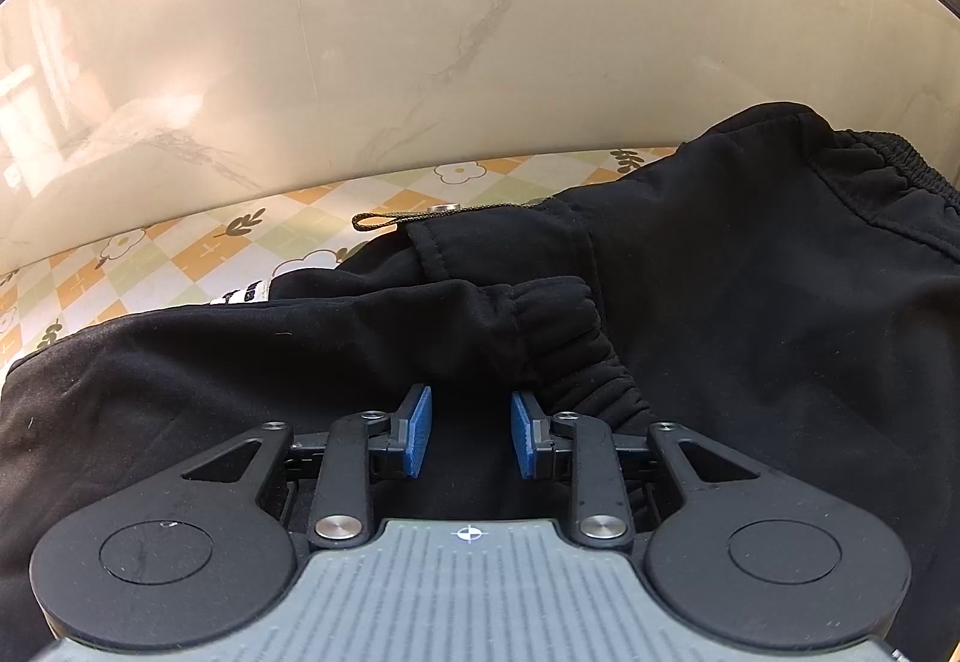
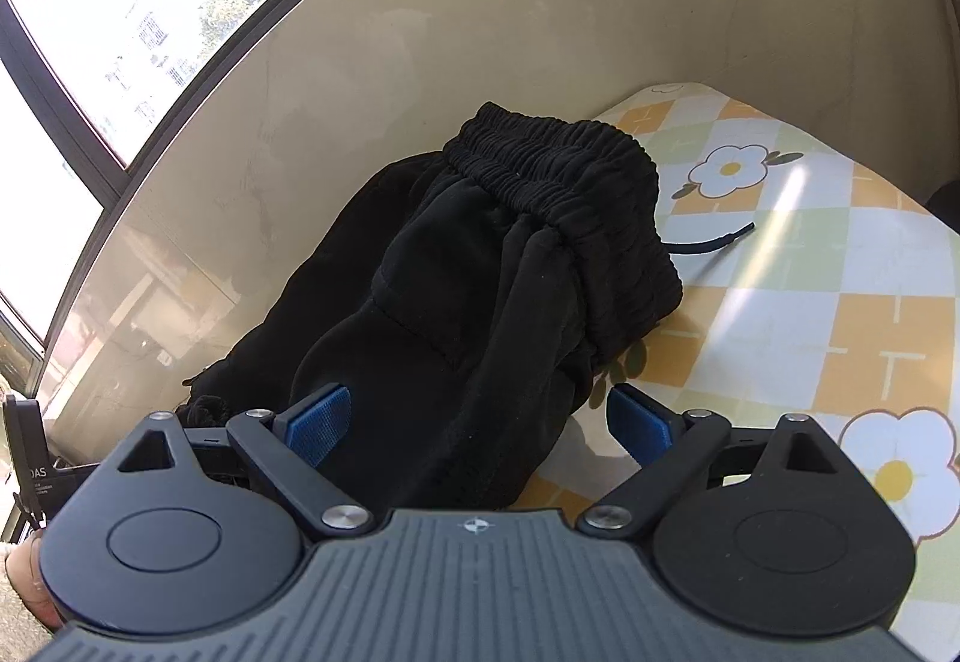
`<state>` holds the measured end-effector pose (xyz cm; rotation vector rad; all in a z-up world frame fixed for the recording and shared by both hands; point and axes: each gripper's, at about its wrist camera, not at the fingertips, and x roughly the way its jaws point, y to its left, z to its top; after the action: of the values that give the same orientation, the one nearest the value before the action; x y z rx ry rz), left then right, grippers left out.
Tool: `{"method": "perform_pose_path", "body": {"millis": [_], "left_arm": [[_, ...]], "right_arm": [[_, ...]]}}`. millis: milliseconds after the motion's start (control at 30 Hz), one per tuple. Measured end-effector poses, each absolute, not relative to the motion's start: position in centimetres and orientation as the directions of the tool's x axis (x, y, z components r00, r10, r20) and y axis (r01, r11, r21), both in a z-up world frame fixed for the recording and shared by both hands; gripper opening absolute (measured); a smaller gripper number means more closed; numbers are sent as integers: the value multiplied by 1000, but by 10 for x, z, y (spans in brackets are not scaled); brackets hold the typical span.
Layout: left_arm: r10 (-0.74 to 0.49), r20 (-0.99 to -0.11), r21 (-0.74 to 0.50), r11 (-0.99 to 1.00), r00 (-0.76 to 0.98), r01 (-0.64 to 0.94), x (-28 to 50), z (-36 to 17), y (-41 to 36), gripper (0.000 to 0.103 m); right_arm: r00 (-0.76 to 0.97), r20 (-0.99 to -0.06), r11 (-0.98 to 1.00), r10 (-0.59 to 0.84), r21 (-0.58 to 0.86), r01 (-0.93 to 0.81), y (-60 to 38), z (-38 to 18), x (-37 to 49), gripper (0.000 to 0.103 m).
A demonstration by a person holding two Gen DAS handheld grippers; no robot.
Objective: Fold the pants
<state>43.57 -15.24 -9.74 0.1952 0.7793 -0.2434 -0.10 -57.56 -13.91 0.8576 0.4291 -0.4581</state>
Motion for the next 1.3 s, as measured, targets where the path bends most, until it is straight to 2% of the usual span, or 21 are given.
{"method": "perform_pose_path", "body": {"millis": [167, 433, 467, 567, 633, 667, 700, 767, 833, 933, 1000, 1033, 1100, 1167, 1300], "left_arm": [[-141, -709, 89, 954, 692, 285, 424, -97, -140, 30], [-132, -687, 103, 956, 714, 276, 421, -102, -141, 30], [-131, -685, 102, 957, 716, 273, 421, -102, -141, 30], [-129, -682, 99, 959, 720, 265, 420, -102, -141, 30], [-128, -682, 92, 962, 720, 258, 420, -102, -139, 30], [-130, -684, 83, 964, 718, 254, 420, -101, -138, 31], [-132, -685, 78, 965, 716, 252, 420, -101, -137, 31], [-136, -686, 71, 965, 715, 252, 419, -100, -135, 31], [-144, -685, 61, 965, 714, 254, 419, -101, -132, 31], [-151, -679, 57, 965, 718, 256, 418, -101, -129, 31], [-138, -674, 74, 965, 725, 253, 416, -102, -130, 31], [-136, -672, 80, 964, 728, 253, 415, -103, -131, 31], [-139, -669, 78, 964, 730, 255, 413, -104, -130, 31], [-147, -668, 70, 964, 729, 258, 411, -103, -127, 31], [-142, -663, 82, 962, 735, 260, 407, -103, -128, 31]], "right_arm": [[842, -495, 499, -215, 685, 530, -592, -155, 9, 95], [851, -435, 451, -294, 722, 525, -598, -160, 22, 102], [850, -431, 447, -303, 724, 526, -598, -161, 22, 97], [826, -429, 419, -367, 716, 558, -598, -161, 17, 43], [836, -384, 406, -393, 743, 532, -593, -157, 5, 37], [833, -368, 416, -413, 738, 532, -588, -150, -2, 31], [833, -348, 446, -429, 721, 531, -582, -140, -10, 19], [829, -312, 491, -464, 689, 534, -572, -125, -23, 16], [831, -287, 503, -477, 686, 526, -564, -120, -40, 15], [820, -352, 503, -451, 659, 559, -567, -128, -43, 16], [807, -391, 476, -443, 660, 581, -569, -135, -42, 28], [808, -401, 465, -431, 669, 580, -570, -138, -43, 30], [810, -414, 454, -416, 678, 579, -571, -141, -42, 49], [808, -431, 450, -403, 675, 585, -577, -142, -34, 60], [809, -455, 439, -371, 682, 585, -577, -148, -28, 68]]}}
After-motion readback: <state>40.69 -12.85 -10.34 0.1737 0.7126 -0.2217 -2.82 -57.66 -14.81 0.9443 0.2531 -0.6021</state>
